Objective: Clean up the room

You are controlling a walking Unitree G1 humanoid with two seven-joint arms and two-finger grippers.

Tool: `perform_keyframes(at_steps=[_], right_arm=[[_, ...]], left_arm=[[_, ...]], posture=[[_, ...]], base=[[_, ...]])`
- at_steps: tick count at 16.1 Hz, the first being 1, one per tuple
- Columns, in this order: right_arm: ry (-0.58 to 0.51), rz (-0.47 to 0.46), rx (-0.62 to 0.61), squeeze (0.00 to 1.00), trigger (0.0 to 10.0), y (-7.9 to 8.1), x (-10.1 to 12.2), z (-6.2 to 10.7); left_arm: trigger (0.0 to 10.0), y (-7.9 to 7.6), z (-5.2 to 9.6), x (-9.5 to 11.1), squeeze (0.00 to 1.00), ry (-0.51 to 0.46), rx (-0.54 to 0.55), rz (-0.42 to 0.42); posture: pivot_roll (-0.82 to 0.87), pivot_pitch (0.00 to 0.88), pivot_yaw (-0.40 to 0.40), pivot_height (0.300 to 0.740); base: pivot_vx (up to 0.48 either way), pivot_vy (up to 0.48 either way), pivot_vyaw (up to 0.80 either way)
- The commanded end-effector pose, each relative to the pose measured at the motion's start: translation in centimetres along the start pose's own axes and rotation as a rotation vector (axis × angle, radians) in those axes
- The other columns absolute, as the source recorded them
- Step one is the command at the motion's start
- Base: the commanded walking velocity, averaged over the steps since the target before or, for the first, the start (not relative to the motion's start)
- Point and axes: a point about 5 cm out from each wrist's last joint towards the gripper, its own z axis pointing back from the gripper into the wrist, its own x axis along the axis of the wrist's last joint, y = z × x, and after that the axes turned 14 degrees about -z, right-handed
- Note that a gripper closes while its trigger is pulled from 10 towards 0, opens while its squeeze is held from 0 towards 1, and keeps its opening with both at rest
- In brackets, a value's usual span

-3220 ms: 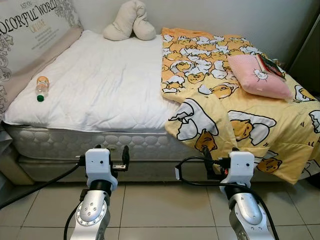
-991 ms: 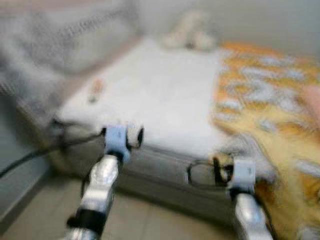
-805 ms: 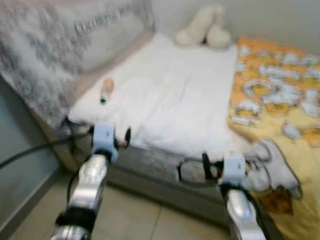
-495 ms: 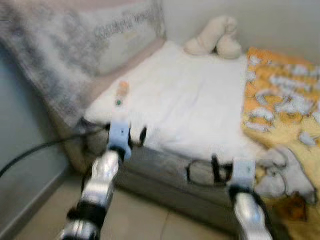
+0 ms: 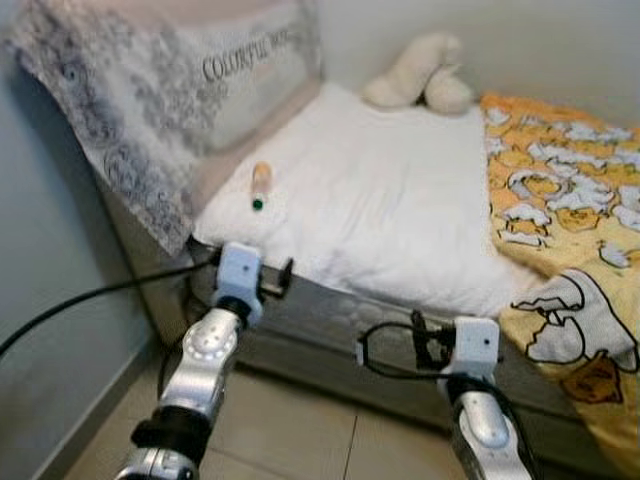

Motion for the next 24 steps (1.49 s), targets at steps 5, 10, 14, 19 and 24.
perform_keyframes(at_steps=[5, 10, 14, 19, 24], right_arm=[[-0.026, 0.019, 0.021, 0.0, 10.0, 0.2, 0.7, -0.6], [-0.013, 0.023, 0.031, 0.0, 10.0, 0.2, 0.4, -0.4], [-0.023, 0.023, 0.035, 0.0, 10.0, 0.3, 0.6, -0.5], [-0.025, 0.013, 0.031, 0.0, 10.0, 0.3, 0.4, 0.0], [-0.01, 0.016, -0.017, 0.0, 10.0, -2.1, -0.6, 4.4]], left_arm=[[10.0, -0.2, -0.5, 0.4, 0.0, -0.005, -0.006, 0.002], [10.0, 0.1, -0.6, 0.3, 0.0, 0.005, 0.016, 0.0], [10.0, -0.1, -0.6, 0.2, 0.0, 0.005, 0.005, -0.004], [10.0, 0.1, -0.9, 0.4, 0.0, -0.003, -0.004, 0.079], [10.0, -2.3, 5.0, -2.5, 0.0, -0.024, -0.147, 0.16]], posture=[[0.0, 0.0, -0.011, 0.74], [0.0, 0.0, -0.019, 0.74], [0.0, 0.0, -0.019, 0.74], [-0.01, 0.0, -0.017, 0.74], [-0.02, 0.0, -0.024, 0.74]], base=[[0.463, 0.0, 0.0], [0.378, 0.209, 0.0], [0.292, 0.382, 0.0], [0.283, 0.388, 0.0], [0.056, 0.26, 0.0]])
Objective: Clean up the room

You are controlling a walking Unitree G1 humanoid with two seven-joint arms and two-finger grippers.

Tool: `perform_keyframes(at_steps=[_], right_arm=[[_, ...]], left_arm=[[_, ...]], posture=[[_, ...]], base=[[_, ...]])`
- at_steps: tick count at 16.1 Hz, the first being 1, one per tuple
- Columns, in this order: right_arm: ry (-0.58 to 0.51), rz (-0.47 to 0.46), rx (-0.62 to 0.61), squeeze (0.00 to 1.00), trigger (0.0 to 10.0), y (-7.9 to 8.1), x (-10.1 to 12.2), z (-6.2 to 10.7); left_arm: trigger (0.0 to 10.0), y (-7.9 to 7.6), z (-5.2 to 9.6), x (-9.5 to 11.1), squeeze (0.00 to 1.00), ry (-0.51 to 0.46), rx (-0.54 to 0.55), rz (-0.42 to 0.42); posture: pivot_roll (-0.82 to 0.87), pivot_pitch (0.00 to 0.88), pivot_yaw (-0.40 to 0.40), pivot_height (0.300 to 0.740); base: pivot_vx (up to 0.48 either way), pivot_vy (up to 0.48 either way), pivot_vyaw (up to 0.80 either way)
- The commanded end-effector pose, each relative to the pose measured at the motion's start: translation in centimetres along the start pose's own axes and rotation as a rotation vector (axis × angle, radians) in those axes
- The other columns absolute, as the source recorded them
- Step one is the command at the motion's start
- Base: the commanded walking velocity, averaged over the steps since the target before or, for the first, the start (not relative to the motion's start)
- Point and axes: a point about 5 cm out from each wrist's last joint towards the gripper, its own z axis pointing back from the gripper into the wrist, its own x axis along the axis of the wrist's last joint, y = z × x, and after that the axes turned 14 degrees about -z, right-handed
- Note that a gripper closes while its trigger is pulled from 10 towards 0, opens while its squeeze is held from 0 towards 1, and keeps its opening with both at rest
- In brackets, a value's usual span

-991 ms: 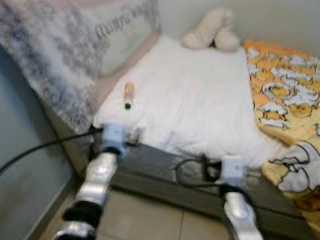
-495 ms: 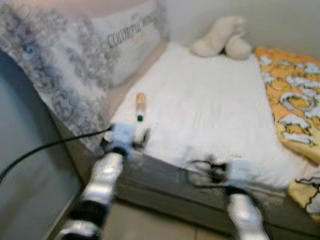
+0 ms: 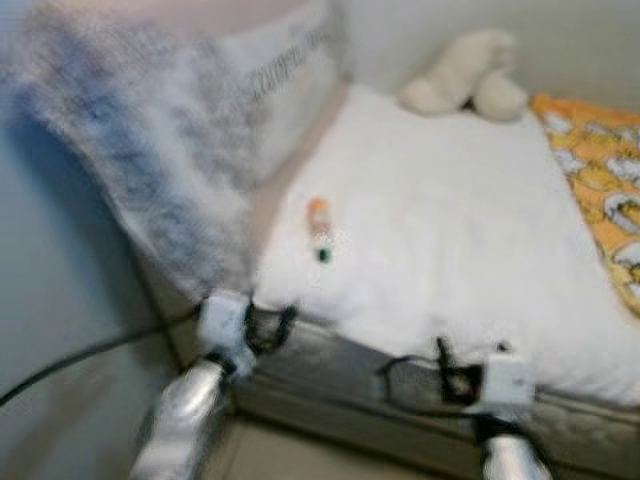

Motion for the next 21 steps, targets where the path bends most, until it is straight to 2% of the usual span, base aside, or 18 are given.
perform_keyframes(at_steps=[1, 2, 3, 5, 10, 12, 16, 18, 21], right_arm=[[0.001, 0.022, -0.016, 0.0, 10.0, -0.8, 0.3, -0.3], [-0.012, 0.029, -0.005, 0.0, 10.0, -0.6, 0.5, -0.6], [-0.019, 0.03, -0.002, 0.0, 10.0, -0.3, 0.8, -1.2], [-0.027, 0.042, 0.005, 0.0, 10.0, 0.2, 1.3, -1.9], [-0.027, 0.053, -0.006, 0.0, 10.0, 0.1, 1.4, -2.4], [-0.016, 0.054, 0.003, 0.0, 10.0, 0.3, 1.2, -2.4], [-0.02, 0.057, 0.02, 0.0, 10.0, 0.7, 1.4, -2.7], [-0.021, 0.059, 0.02, 0.0, 10.0, 0.7, 1.4, -2.7], [-0.019, 0.058, 0.021, 0.0, 10.0, 0.6, 1.4, -2.8]], left_arm=[[10.0, -1.6, -2.0, 2.3, 0.0, -0.085, -0.024, -0.022], [10.0, -1.8, -2.9, 3.1, 0.0, -0.114, -0.007, -0.013], [10.0, -1.7, -3.5, 3.5, 0.0, -0.102, 0.0, -0.031], [10.0, -1.6, -3.9, 4.3, 0.0, -0.119, -0.002, -0.029], [10.0, -1.5, -4.3, 4.3, 0.0, -0.106, 0.003, -0.057], [10.0, -1.4, -4.6, 3.9, 0.0, -0.057, 0.031, -0.072], [10.0, -1.9, -4.7, 4.6, 0.0, -0.108, 0.0, -0.071], [10.0, -2.4, -4.1, 4.4, 0.0, -0.129, -0.028, -0.067], [10.0, -2.4, -4.2, 4.3, 0.0, -0.118, 0.005, -0.065]], posture=[[-0.02, 0.0, -0.026, 0.74], [-0.02, 0.0, -0.027, 0.74], [-0.02, 0.0, -0.029, 0.74], [-0.02, 0.0, -0.027, 0.74], [-0.02, 0.0, -0.023, 0.74], [-0.02, 0.0, -0.025, 0.74], [-0.02, 0.0, -0.026, 0.74], [-0.02, 0.0, -0.027, 0.74], [-0.02, 0.0, -0.03, 0.74]], base=[[0.0, 0.0, 0.0], [0.345, 0.0, 0.0], [0.45, 0.0, 0.0], [0.446, 0.0, -0.32], [0.446, 0.0, -0.76], [0.0, 0.0, 0.0], [0.0, 0.0, 0.0], [0.0, 0.0, 0.0], [0.08, -0.423, 0.0]])
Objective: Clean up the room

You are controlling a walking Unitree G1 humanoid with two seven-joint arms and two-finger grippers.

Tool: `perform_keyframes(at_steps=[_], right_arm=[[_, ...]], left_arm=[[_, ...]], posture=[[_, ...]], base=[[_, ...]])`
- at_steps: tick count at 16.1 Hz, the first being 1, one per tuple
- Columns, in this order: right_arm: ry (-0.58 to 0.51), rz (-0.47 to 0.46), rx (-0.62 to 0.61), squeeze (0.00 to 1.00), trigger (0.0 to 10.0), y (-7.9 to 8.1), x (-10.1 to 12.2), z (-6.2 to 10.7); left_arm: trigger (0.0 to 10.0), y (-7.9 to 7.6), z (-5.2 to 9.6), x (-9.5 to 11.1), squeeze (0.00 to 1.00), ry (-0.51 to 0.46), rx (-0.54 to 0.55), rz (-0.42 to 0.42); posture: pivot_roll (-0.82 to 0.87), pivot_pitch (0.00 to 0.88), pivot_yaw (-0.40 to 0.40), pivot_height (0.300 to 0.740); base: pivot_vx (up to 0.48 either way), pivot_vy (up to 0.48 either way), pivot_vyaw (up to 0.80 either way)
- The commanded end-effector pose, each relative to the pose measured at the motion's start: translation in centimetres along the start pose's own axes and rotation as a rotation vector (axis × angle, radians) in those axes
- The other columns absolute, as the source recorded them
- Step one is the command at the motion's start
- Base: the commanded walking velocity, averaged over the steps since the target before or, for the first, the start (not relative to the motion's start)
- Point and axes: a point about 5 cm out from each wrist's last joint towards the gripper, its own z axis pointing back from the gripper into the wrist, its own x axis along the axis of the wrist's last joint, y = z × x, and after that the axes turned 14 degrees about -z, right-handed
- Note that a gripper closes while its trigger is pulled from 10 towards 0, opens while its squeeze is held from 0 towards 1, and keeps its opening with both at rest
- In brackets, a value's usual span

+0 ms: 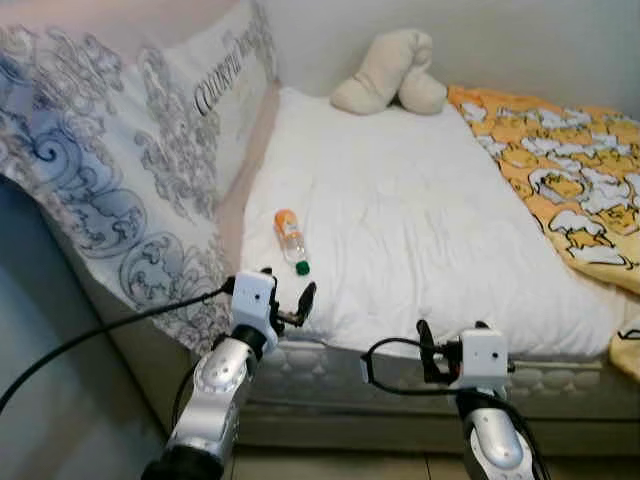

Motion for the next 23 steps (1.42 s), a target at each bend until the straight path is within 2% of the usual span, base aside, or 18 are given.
perform_keyframes(at_steps=[1, 5, 7, 8, 10, 12, 14, 16, 17, 18, 19, 21, 22, 23], right_arm=[[-0.014, 0.008, -0.001, 0.0, 10.0, -0.2, 0.4, -0.3], [-0.013, 0.007, 0.003, 0.0, 10.0, -0.2, 0.4, -0.4], [-0.012, 0.006, 0.004, 0.0, 10.0, -0.2, 0.4, -0.4], [-0.012, 0.006, 0.006, 0.0, 10.0, -0.1, 0.4, -0.4], [-0.011, 0.006, 0.008, 0.0, 10.0, -0.1, 0.4, -0.4], [-0.015, 0.012, 0.015, 0.0, 10.0, 0.0, 0.5, -0.4], [-0.016, 0.015, 0.017, 0.0, 10.0, 0.0, 0.5, -0.4], [-0.029, -0.032, 0.023, 0.0, 10.0, -0.1, 0.7, -0.2], [-0.035, -0.058, 0.048, 0.0, 10.0, 0.1, 0.9, 0.3], [-0.031, -0.058, 0.065, 0.0, 10.0, 0.2, 0.8, 0.7], [-0.001, -0.045, 0.062, 0.0, 10.0, -0.6, 0.1, 1.6], [0.01, -0.037, 0.045, 0.0, 10.0, -0.9, -0.4, 1.5], [0.001, -0.039, 0.046, 0.0, 10.0, -0.8, -0.3, 1.3], [-0.014, -0.049, 0.036, 0.0, 10.0, -0.7, 0.0, 1.0]], left_arm=[[10.0, 0.0, -0.6, 0.8, 0.0, -0.022, 0.023, -0.006], [10.0, 0.5, -0.7, 0.3, 0.0, 0.027, 0.085, -0.024], [10.0, 0.8, -0.9, -0.6, 0.0, 0.109, 0.134, -0.044], [10.0, 1.1, -1.0, -0.8, 0.0, 0.13, 0.147, -0.017], [10.0, 1.6, -1.4, -0.9, 0.0, 0.15, 0.156, -0.047], [10.0, 2.2, -2.1, -0.3, 0.0, 0.141, 0.177, -0.042], [10.0, 2.1, -2.1, -0.2, 0.0, 0.126, 0.167, -0.05], [10.0, 3.2, -0.3, -0.2, 0.0, 0.076, 0.211, -0.171], [10.0, 4.0, 1.5, -0.1, 0.0, 0.023, 0.236, -0.28], [10.0, 4.3, 2.5, -0.2, 0.0, 0.007, 0.244, -0.334], [10.0, 4.5, 4.7, -1.5, 0.0, 0.044, 0.243, -0.349], [10.0, 3.6, 3.3, -1.5, 0.0, 0.052, 0.207, -0.214], [10.0, 2.9, 2.4, -0.5, 0.0, 0.005, 0.169, -0.147], [10.0, 2.6, 1.9, 0.0, 0.0, -0.001, 0.176, -0.14]], posture=[[-0.02, 0.0, -0.03, 0.74], [-0.02, 0.0, -0.03, 0.74], [-0.02, 0.0, -0.029, 0.74], [-0.02, 0.0, -0.029, 0.74], [-0.02, 0.0, -0.031, 0.74], [-0.02, 0.0, -0.031, 0.74], [-0.03, 0.0, -0.03, 0.74], [-0.02, 0.0, -0.034, 0.74], [-0.02, 0.0, -0.035, 0.74], [-0.02, 0.0, -0.035, 0.74], [-0.01, 0.0, -0.044, 0.74], [-0.01, 0.0, -0.045, 0.74], [-0.01, 0.0, -0.042, 0.74], [-0.01, 0.0, -0.04, 0.74]], base=[[0.247, -0.409, 0.0], [0.267, -0.396, 0.0], [0.304, -0.362, 0.0], [0.0, 0.0, 0.0], [0.0, 0.0, 0.0], [0.0, 0.0, 0.0], [0.0, 0.0, 0.0], [0.0, 0.0, 0.0], [0.0, 0.0, 0.0], [0.0, 0.0, 0.0], [0.0, 0.0, 0.0], [0.0, 0.0, 0.0], [0.48, 0.0, 0.0], [0.48, 0.0, 0.0]])
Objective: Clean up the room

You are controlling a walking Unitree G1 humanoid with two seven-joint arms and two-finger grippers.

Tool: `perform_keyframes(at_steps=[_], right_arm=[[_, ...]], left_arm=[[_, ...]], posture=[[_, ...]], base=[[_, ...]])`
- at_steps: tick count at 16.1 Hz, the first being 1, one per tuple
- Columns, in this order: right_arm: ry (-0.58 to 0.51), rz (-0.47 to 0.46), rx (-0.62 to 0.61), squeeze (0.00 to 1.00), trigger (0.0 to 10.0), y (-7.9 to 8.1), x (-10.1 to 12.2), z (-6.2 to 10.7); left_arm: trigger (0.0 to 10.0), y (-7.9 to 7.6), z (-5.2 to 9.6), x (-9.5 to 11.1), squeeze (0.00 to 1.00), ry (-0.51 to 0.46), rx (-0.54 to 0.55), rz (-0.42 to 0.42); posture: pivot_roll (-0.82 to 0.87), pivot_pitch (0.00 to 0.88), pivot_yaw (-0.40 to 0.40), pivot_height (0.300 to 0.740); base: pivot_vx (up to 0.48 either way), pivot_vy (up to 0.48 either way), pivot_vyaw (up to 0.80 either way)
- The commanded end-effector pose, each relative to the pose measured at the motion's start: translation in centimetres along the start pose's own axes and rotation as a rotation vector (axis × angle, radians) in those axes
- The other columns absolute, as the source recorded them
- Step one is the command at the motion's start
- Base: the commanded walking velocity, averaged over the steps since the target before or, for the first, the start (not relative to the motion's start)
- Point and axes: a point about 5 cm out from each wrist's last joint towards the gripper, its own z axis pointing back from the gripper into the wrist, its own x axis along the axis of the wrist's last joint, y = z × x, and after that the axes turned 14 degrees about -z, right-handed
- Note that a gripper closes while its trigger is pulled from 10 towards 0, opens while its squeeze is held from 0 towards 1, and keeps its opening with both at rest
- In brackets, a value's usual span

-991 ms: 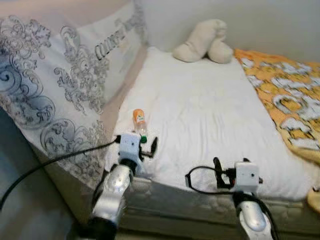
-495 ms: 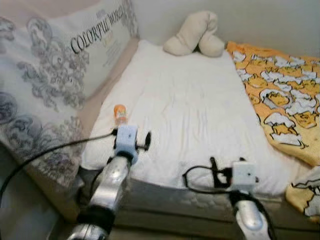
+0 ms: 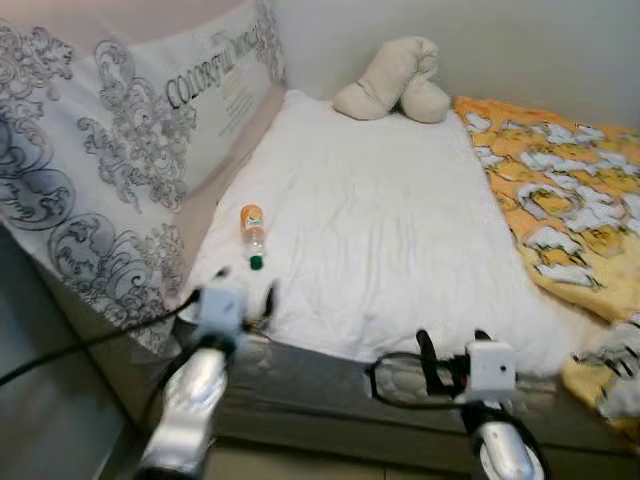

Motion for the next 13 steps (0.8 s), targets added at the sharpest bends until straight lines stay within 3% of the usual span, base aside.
perform_keyframes(at_steps=[1, 4, 11, 13], right_arm=[[-0.017, -0.005, -0.012, 0.0, 10.0, -0.3, 0.4, -0.4], [-0.028, 0.009, -0.018, 0.0, 10.0, -0.2, 0.7, -1.1], [-0.018, 0.027, -0.013, 0.0, 10.0, 0.0, 0.7, -1.2], [-0.007, 0.03, -0.018, 0.0, 10.0, -0.1, 0.6, -0.6]], left_arm=[[10.0, 0.1, 0.2, -0.1, 0.0, 0.015, 0.005, 0.005], [10.0, -0.3, -1.3, 0.6, 0.0, 0.021, 0.011, 0.073], [10.0, 0.4, -2.9, 1.1, 0.0, 0.012, -0.01, 0.058], [10.0, 0.3, -3.8, 1.2, 0.0, 0.035, -0.006, 0.062]], posture=[[-0.02, 0.0, -0.037, 0.74], [-0.02, 0.0, -0.03, 0.74], [-0.02, 0.0, -0.041, 0.74], [-0.04, 0.0, -0.052, 0.74]], base=[[0.48, 0.0, 0.0], [0.48, 0.0, 0.0], [0.48, 0.0, 0.0], [0.48, 0.0, -0.76]])
